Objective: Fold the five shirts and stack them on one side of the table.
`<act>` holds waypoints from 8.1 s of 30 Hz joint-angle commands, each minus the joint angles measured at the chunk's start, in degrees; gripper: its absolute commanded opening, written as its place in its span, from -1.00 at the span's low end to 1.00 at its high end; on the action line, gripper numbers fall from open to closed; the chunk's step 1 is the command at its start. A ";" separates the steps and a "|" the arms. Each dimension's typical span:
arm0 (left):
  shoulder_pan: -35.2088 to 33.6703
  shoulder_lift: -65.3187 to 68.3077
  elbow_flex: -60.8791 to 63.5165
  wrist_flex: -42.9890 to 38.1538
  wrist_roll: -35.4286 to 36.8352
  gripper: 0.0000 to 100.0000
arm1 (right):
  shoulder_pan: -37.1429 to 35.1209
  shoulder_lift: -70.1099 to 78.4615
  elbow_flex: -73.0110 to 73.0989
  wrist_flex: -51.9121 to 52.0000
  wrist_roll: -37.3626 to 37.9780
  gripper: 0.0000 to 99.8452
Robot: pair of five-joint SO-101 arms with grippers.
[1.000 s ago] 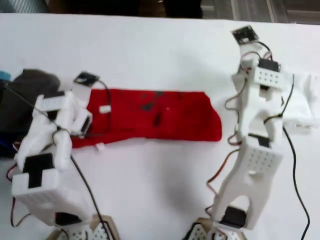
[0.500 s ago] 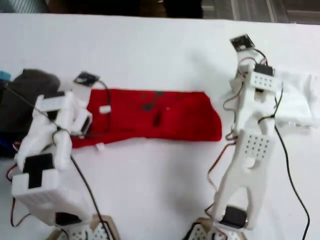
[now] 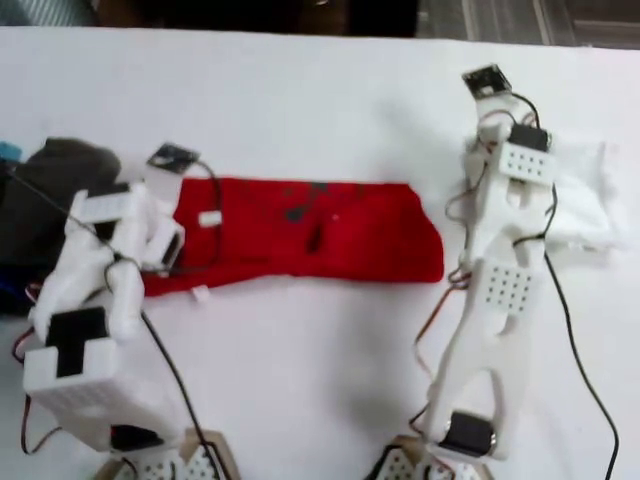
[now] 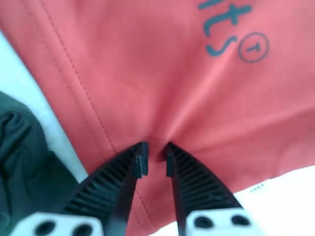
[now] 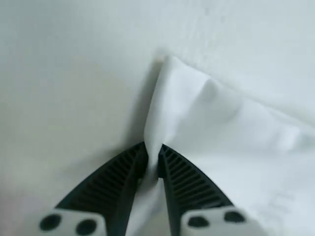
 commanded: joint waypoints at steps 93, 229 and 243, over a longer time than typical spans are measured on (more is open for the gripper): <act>-6.59 19.16 -29.32 19.78 13.54 -0.48 | -10.51 -119.08 83.87 23.87 0.26 -0.76; 46.59 26.90 -85.41 41.58 26.29 -0.95 | 11.56 -148.00 164.31 -32.40 -5.45 -0.77; 50.11 32.70 -86.02 36.48 26.20 -0.95 | 11.47 -148.00 164.40 -32.40 -5.45 -0.77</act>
